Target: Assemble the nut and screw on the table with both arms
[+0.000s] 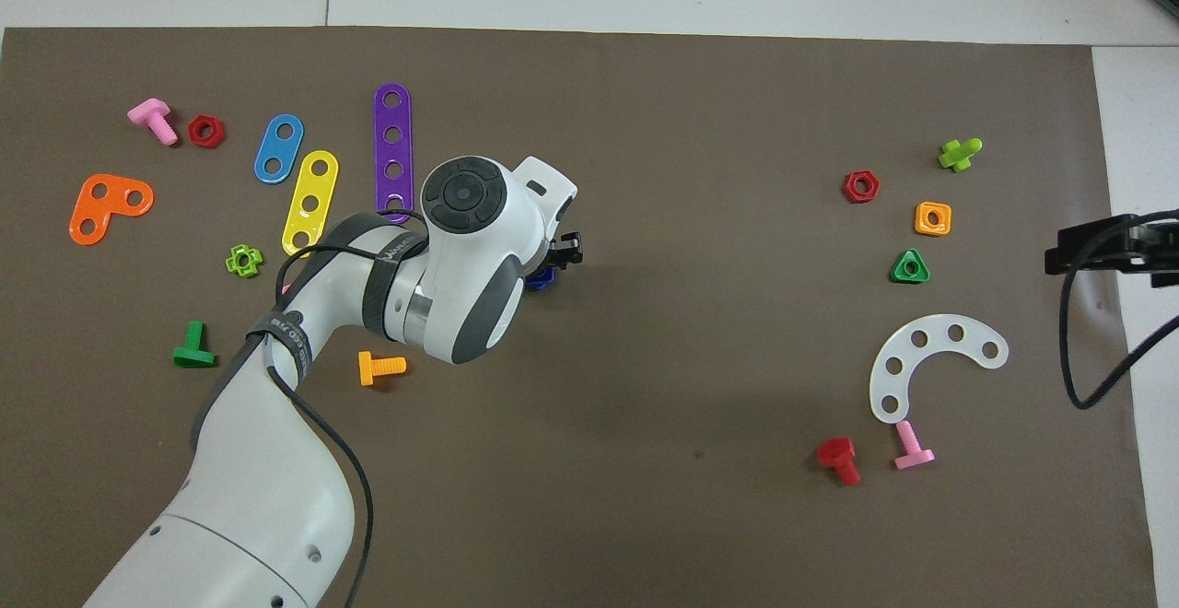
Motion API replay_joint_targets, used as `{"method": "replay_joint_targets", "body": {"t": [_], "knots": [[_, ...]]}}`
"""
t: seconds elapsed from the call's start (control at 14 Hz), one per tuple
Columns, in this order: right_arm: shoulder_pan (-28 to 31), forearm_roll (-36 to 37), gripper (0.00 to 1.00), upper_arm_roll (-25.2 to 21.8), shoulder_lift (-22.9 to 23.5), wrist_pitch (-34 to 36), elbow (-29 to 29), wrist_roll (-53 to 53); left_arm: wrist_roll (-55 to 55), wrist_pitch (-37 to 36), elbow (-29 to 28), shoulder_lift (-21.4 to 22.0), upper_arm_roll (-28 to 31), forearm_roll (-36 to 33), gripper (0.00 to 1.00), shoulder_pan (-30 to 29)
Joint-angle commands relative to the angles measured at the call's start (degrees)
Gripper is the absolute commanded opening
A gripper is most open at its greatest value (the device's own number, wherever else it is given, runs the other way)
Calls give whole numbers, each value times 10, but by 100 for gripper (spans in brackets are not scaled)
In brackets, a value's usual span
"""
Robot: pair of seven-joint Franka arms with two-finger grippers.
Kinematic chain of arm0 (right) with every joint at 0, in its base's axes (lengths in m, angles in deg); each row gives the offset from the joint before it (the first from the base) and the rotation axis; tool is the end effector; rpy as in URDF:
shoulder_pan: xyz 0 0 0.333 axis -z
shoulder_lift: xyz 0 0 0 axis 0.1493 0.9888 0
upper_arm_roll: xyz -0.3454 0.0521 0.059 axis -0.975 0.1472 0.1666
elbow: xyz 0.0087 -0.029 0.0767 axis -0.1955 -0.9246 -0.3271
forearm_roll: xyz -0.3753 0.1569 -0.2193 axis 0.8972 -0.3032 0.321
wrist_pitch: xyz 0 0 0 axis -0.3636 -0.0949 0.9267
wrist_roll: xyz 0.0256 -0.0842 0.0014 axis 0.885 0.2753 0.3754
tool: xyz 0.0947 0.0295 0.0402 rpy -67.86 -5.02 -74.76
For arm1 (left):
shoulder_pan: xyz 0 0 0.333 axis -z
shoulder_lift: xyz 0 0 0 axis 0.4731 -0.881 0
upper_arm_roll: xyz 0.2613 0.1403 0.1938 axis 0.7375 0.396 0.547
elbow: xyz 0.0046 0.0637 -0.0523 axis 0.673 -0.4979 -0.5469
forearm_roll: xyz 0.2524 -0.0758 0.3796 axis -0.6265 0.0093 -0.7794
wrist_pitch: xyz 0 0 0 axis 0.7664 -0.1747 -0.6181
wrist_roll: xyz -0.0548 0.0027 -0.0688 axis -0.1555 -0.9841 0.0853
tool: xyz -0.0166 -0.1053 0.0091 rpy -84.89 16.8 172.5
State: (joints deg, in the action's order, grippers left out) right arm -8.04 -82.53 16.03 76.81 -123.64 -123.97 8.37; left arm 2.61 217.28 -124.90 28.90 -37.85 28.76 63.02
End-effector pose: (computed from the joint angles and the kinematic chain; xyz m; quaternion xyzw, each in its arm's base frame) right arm 0.6009 -0.0406 0.6636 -0.9976 0.0683 0.0045 0.0090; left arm 0.6352 -0.4046 0.3129 0.9972 0.0464 -0.0006 0.0594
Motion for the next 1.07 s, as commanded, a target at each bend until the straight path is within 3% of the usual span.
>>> {"method": "replay_joint_targets", "body": {"t": [0.0,0.14,0.29,0.5,1.0], "knots": [[8,-1,100,9,-9,-1,-7,10,1,-111,91,-10,10,4,100,-23],[8,-1,100,9,-9,-1,-7,10,14,-163,133,1,10,3,100,-74],[8,-1,100,9,-9,-1,-7,10,85,-206,122,59,11,-5,100,-126],[8,-1,100,9,-9,-1,-7,10,154,-272,77,136,12,-88,100,-189],[8,-1,100,9,-9,-1,-7,10,344,-295,-40,285,12,-92,100,-314]]}}
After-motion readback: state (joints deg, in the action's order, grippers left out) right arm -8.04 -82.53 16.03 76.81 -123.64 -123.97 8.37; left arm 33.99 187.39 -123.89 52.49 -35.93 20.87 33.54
